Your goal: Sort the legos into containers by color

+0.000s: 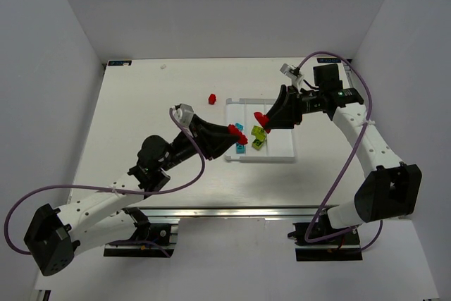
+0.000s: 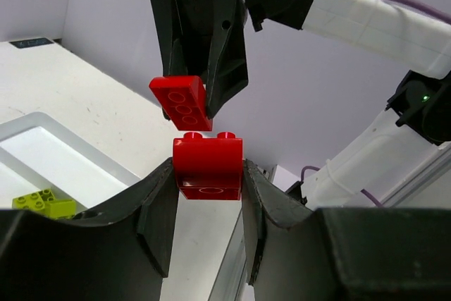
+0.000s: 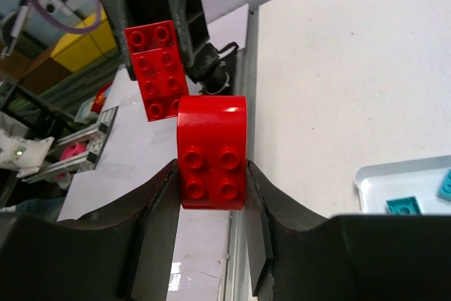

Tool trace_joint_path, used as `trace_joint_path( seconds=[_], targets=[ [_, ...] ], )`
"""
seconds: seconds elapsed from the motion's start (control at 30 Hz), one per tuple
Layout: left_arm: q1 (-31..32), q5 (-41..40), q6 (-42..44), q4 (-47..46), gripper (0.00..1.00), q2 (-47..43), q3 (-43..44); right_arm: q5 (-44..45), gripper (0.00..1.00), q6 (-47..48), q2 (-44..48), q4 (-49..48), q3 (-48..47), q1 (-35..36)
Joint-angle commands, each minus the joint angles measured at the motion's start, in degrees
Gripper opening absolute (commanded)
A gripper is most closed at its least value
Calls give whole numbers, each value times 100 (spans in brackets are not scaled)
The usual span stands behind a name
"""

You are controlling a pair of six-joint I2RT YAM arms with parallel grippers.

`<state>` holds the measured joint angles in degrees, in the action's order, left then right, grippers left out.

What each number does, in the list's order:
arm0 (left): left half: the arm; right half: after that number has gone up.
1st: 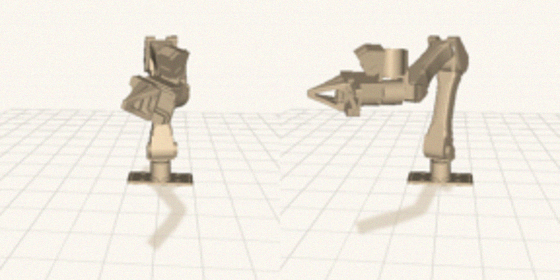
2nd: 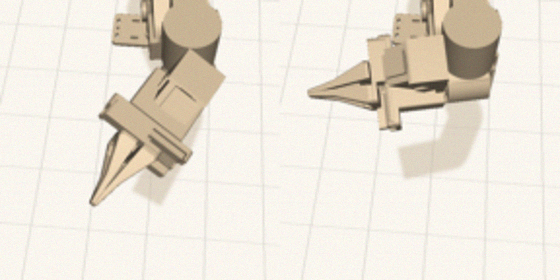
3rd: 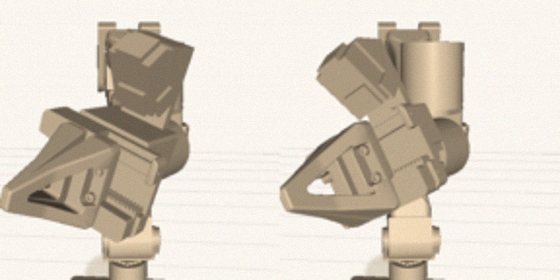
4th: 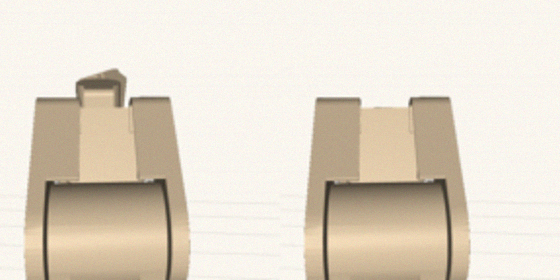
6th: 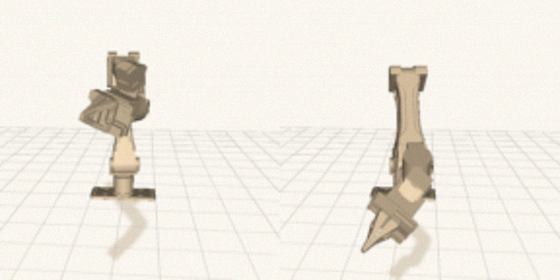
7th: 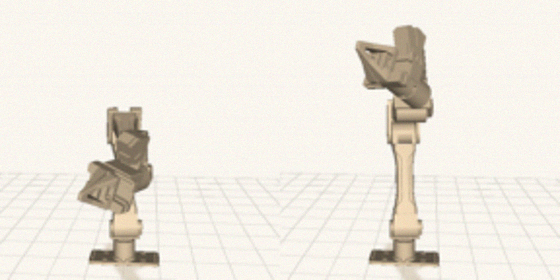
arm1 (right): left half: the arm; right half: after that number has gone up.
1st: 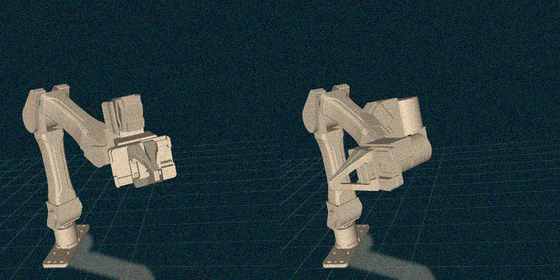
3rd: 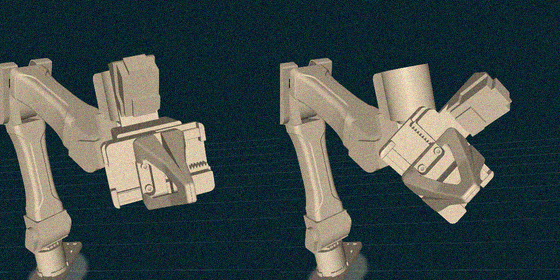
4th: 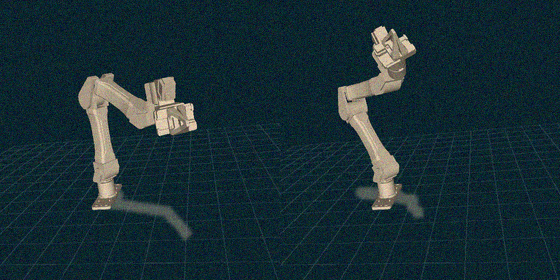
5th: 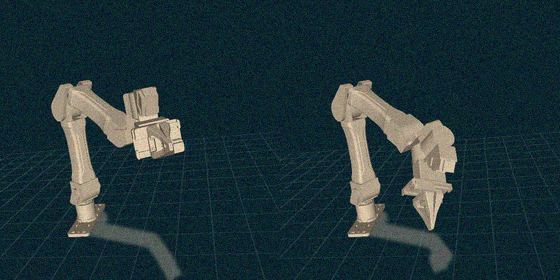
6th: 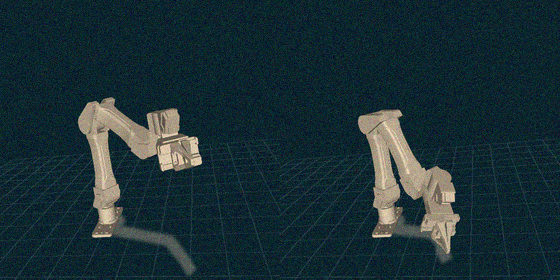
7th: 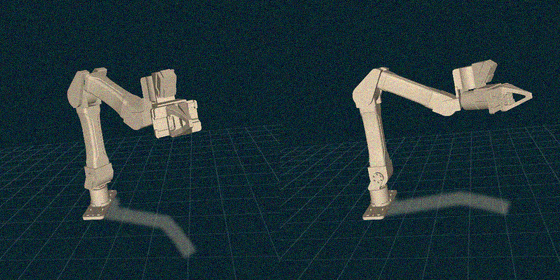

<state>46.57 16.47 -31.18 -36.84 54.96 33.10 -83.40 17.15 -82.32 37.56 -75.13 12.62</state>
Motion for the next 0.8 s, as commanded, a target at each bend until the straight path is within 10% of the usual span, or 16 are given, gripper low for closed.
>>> trace_joint_path(
  seconds=[0.0,0.37,0.57,0.77],
  targets=[
    [-16,-109,173,273,0,-82,3,260,0,262,155,216,-45,-93],
    [-16,-961,534,1548,0,-38,381,6394,0,-809,516,-2077,1458,-146],
    [37,-891,429,1514,0,550,749,6617,0,-845,-336,-2042,1274,-120],
    [37,-742,244,1434,0,1815,1390,6397,39,-871,-952,-2069,1185,-164]
  ],
)
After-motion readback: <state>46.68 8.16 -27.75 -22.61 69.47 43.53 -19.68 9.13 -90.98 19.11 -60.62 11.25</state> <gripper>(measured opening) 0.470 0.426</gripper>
